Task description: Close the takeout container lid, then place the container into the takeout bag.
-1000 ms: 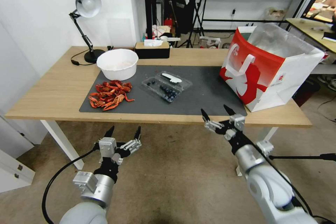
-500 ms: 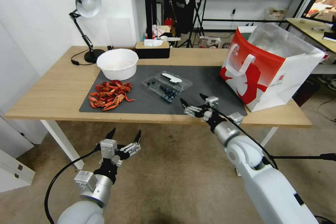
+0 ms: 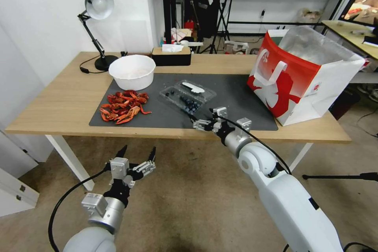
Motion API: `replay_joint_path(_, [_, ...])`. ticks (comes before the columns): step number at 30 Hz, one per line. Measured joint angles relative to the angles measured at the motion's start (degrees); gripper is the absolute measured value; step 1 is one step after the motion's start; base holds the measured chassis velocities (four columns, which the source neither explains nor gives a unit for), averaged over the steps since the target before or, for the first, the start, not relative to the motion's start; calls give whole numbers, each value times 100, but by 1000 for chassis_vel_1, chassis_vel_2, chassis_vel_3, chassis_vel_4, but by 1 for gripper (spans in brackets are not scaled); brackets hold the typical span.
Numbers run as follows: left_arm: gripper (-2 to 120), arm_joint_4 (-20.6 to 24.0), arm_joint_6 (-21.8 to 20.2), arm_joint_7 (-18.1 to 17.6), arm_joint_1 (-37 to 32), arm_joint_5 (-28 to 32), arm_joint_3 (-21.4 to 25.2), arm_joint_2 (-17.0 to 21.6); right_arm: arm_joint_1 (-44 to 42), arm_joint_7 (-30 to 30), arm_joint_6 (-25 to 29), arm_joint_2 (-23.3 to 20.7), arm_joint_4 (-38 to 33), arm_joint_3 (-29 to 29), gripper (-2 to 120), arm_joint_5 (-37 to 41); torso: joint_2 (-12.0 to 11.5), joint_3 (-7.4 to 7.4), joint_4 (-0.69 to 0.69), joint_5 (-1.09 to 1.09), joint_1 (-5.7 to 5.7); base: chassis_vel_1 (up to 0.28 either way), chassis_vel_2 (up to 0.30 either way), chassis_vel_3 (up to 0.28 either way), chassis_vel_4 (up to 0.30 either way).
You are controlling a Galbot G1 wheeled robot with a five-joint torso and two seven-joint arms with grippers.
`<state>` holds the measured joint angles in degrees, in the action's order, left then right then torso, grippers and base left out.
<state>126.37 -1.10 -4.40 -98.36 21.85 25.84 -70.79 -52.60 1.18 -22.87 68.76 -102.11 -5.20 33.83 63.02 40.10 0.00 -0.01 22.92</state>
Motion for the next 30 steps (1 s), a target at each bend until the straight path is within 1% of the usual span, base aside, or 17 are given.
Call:
replay_joint_path(10, [100, -32, 70, 1, 8, 25, 55, -3, 314, -55, -117, 236, 276, 346, 100, 29, 0, 0, 0, 1, 0, 0, 0, 0, 0])
replay_joint_path(19, [100, -45, 155, 1, -5, 32, 77, -22, 467, -89, -203, 359, 370, 503, 100, 135, 0, 0, 0, 0, 0, 0, 0, 0, 0])
replay_joint_path(30, [100, -47, 289, 3, -76, 40, 142, -46, 710, -75, -193, 611, 660, 709, 100, 100, 0, 0, 0, 0, -1, 0, 0, 0, 0])
